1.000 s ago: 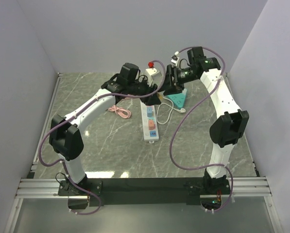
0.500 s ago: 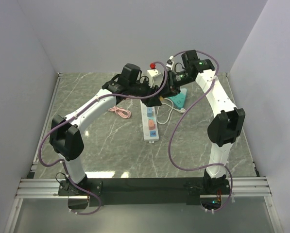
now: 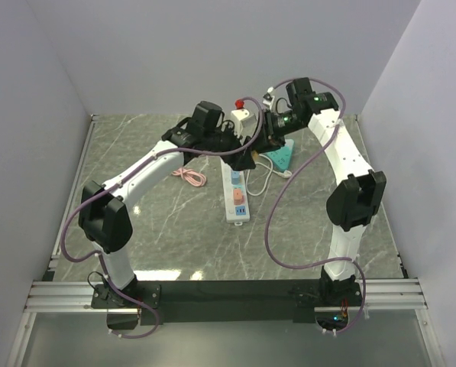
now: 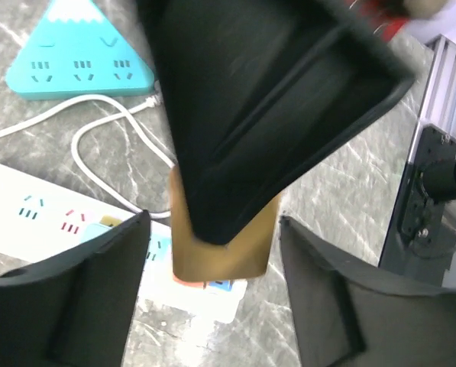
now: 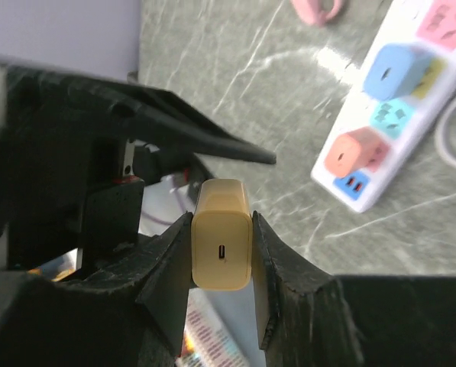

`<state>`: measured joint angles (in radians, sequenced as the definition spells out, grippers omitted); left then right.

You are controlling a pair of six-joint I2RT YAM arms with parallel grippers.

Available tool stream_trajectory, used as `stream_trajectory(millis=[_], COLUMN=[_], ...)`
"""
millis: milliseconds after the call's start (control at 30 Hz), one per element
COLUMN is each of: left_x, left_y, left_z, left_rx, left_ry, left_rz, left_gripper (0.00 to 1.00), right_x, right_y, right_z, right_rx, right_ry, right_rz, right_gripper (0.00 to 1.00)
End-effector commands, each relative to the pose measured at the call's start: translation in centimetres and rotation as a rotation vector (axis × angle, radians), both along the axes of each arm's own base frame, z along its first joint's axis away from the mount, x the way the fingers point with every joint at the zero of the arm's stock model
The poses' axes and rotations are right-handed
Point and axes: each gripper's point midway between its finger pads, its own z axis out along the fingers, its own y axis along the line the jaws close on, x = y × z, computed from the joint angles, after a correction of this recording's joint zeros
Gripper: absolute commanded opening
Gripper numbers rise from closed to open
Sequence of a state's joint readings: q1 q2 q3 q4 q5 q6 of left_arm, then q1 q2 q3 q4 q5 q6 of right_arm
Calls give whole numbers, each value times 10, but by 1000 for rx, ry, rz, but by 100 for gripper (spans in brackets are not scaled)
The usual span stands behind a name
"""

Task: Insert the plug

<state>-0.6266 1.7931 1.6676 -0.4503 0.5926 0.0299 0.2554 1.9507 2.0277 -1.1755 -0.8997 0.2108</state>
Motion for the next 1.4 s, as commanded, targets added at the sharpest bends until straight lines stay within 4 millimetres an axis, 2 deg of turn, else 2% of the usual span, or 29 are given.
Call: stream_trajectory(millis=[0,33,67,133,167,200,267,300,367,400,467,500,567,600,667,767,867,900,967,1100,1267,1300,1367], left_x=[13,13,11,9,7,7,2,1,-6,-6,-4,2,9,16,25,38,48,55,63,81,90,93,95], left_y=[2,9,11,21,24,32,42,50,62,73,87,100,113,121,128,135,135,136,138,140,142,144,147], left_z=[39,37,37,37,37,31,33,24,23,7,5,-3,-6,-5,-7,-9,-12,-14,-17,-25,-27,-27,-27], left_rx=[-99,-107,-120,-137,-144,-139,-142,-132,-139,-129,-137,-133,-131,-134,-127,-131,-139,-135,-122,-95,-116,-119,-122], left_ry=[-29,-11,15,45,59,85,95,121,153,196,215,237,254,252,252,273,298,301,319,352,359,361,361], left_rz=[67,73,74,77,77,85,94,107,127,158,211,256,314,342,387,438,476,495,532,569,562,568,570], left_gripper=[76,77,87,88,99,99,99,99,99,99,99,99,99,100,99,100,99,100,99,99,100,99,100], right_x=[11,16,21,34,38,46,54,62,70,75,83,85,94,97,105,122,130,136,138,148,152,150,153], right_y=[-13,-14,-17,-21,-23,-25,-25,-26,-26,-20,-16,-7,-3,7,10,24,38,38,39,27,24,23,22], right_z=[37,37,38,42,44,45,47,47,41,35,25,14,6,0,-12,-18,-31,-43,-55,-72,-97,-108,-106], right_rx=[-45,-55,-67,-88,-87,-94,-104,-106,-133,-151,-210,-231,-277,-286,-323,-330,-344,-374,-417,-514,-576,-599,-621], right_ry=[-164,-176,-187,-219,-221,-244,-260,-278,-285,-296,-323,-317,-342,-353,-358,-414,-425,-424,-436,-464,-441,-416,-428], right_rz=[-45,-55,-70,-106,-126,-146,-177,-194,-223,-221,-232,-219,-239,-235,-271,-301,-300,-314,-312,-341,-299,-288,-287], right_gripper=[0,0,0,0,0,0,0,0,0,0,0,0,0,0,0,0,0,0,0,0,0,0,0])
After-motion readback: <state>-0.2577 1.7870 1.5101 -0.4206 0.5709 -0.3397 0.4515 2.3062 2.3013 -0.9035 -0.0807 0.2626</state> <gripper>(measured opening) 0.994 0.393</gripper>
